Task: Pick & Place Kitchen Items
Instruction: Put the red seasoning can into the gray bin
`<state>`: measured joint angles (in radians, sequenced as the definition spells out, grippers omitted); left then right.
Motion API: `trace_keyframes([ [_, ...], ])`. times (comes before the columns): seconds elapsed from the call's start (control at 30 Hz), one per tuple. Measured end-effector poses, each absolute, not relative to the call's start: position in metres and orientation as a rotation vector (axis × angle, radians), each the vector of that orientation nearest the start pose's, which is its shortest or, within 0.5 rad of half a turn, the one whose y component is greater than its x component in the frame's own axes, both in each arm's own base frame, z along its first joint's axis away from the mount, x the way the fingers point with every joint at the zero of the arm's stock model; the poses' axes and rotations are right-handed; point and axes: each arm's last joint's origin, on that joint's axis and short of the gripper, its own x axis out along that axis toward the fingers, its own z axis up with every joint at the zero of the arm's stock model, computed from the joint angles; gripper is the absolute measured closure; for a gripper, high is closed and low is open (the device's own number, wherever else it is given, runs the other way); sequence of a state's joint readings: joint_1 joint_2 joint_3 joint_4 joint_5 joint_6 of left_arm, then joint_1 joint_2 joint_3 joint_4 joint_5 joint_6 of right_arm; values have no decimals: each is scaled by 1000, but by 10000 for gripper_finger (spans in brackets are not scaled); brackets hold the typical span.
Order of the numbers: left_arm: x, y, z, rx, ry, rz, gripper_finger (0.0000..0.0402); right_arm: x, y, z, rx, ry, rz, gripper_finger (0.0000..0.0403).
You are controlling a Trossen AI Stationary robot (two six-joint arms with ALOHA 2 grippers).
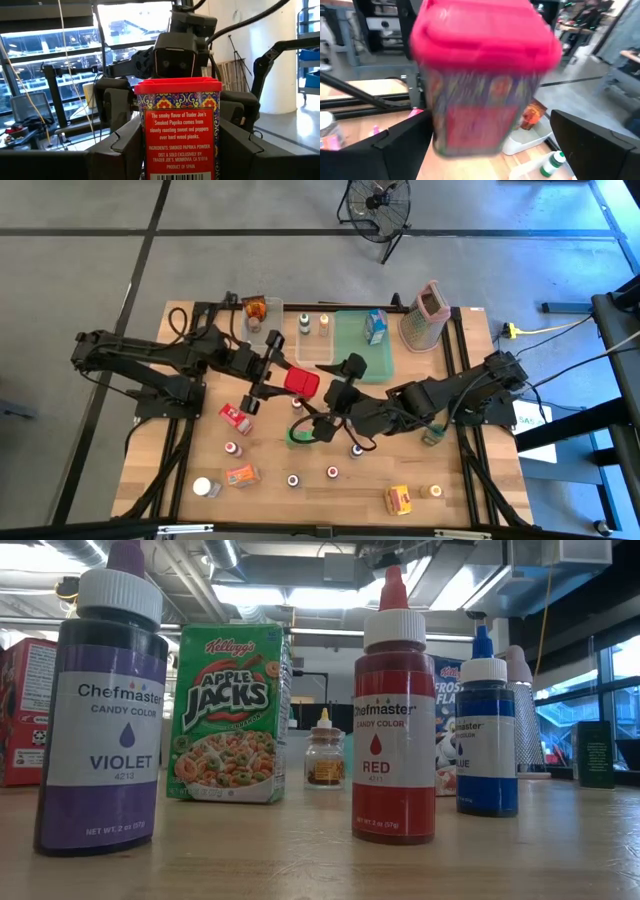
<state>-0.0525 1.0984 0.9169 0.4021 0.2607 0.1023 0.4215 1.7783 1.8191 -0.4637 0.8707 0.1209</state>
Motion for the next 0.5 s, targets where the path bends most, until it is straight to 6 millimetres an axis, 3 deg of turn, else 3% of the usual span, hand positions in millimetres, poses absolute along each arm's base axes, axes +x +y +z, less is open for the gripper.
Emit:
trace_keyframes([
  [0.17,245,-21,375,130,-241,-309,219,377,142,394,-107,305,-383,6],
  [0.5,244,-27,377,142,-264,-323,219,379,141,393,-124,303,-408,10],
])
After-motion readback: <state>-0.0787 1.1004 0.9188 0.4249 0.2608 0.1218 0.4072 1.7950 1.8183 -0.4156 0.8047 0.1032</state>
